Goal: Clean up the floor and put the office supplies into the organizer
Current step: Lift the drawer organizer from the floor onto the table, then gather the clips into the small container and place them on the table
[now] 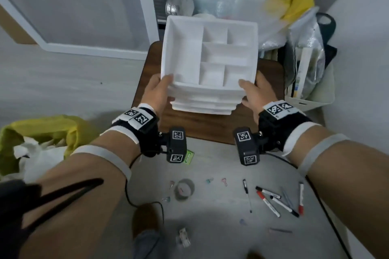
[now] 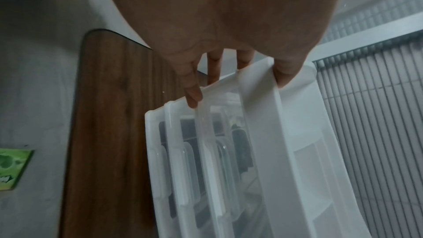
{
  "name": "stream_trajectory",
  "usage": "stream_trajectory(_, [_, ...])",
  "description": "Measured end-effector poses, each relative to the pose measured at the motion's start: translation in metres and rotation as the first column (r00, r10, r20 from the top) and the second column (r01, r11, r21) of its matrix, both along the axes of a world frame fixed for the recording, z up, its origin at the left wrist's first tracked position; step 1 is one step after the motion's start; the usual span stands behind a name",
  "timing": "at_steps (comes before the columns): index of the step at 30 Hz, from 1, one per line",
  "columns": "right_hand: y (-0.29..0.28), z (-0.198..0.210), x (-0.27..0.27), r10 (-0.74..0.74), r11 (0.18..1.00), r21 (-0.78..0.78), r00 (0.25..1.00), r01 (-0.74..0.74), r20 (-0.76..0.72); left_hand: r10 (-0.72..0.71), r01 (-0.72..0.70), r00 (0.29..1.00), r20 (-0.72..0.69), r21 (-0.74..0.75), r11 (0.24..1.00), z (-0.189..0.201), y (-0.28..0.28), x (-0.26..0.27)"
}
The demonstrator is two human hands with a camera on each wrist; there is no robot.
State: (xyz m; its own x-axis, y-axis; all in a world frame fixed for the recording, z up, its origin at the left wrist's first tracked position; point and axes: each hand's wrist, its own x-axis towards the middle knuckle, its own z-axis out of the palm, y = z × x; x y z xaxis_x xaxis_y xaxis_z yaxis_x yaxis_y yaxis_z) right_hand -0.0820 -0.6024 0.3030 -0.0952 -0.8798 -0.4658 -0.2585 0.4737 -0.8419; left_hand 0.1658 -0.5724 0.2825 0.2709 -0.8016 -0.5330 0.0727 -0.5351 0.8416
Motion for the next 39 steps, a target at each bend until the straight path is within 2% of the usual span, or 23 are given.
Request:
stream_trajectory(6, [-0.033,-0.024,0.02,-0.216,0.976,0.076,0.96,0.206,0.18,-0.113,0.119,0.992,0.057,-0.118,0.986,-0.03,-0.042,0.009])
stream_trajectory(8, [-0.038,-0.026,0.024,-0.244,0.97,0.063,0.951,0.236,0.19,-0.115,0.118,0.993,0.029,-0.146,0.982,-0.032,-0.047,0.008])
stream_trajectory(12, [-0.022,-0.035,0.023,-0.266,0.963,0.079,0.956,0.258,0.126,-0.082,0.082,0.997,0.006,-0.075,0.994,-0.032,-0.03,0.007])
stream_trajectory(17, [0.039,-0.053,0.012,-0.124,0.976,0.189,0.991,0.111,0.056,-0.049,0.041,0.995,0.088,0.088,0.995,-0.04,0.048,0.005])
stream_trajectory(19, [0.069,-0.068,0.007,0.031,0.981,0.192,0.999,-0.034,0.02,-0.034,0.021,0.992,0.119,0.112,0.993,-0.05,0.091,-0.001])
stream_trajectory(21, [0.099,-0.088,-0.001,0.216,0.956,0.209,0.976,-0.207,-0.024,0.014,-0.035,0.99,0.137,0.149,0.988,-0.065,0.138,-0.01])
stream_trajectory(24, [0.14,-0.118,-0.017,0.481,0.859,0.261,0.87,-0.441,-0.112,0.045,-0.087,0.982,0.182,0.231,0.969,-0.095,0.21,-0.027])
stream_trajectory(26, [0.169,-0.144,-0.03,0.668,0.732,0.342,0.719,-0.589,-0.192,0.048,-0.113,0.977,0.21,0.31,0.944,-0.125,0.264,-0.037])
stream_trajectory(28, [0.194,-0.176,-0.045,0.781,0.614,0.443,0.585,-0.654,-0.219,0.051,-0.131,0.978,0.204,0.401,0.907,-0.158,0.312,-0.044])
stream_trajectory(31, [0.23,-0.227,-0.07,0.846,0.523,0.548,0.479,-0.653,-0.236,0.014,-0.096,0.989,0.149,0.565,0.819,-0.212,0.372,-0.055])
stream_trajectory(33, [0.256,-0.267,-0.082,0.883,0.465,0.609,0.382,-0.642,-0.271,-0.044,-0.034,0.994,0.1,0.668,0.744,-0.257,0.407,-0.065])
stream_trajectory(36, [0.293,-0.323,-0.097,0.92,0.392,0.661,0.248,-0.64,-0.305,-0.042,0.011,0.999,0.021,0.76,0.649,-0.313,0.454,-0.089])
stream_trajectory(39, [0.325,-0.373,-0.108,0.935,0.345,0.667,0.182,-0.661,-0.304,-0.051,0.017,0.999,0.015,0.81,0.586,-0.364,0.491,-0.116])
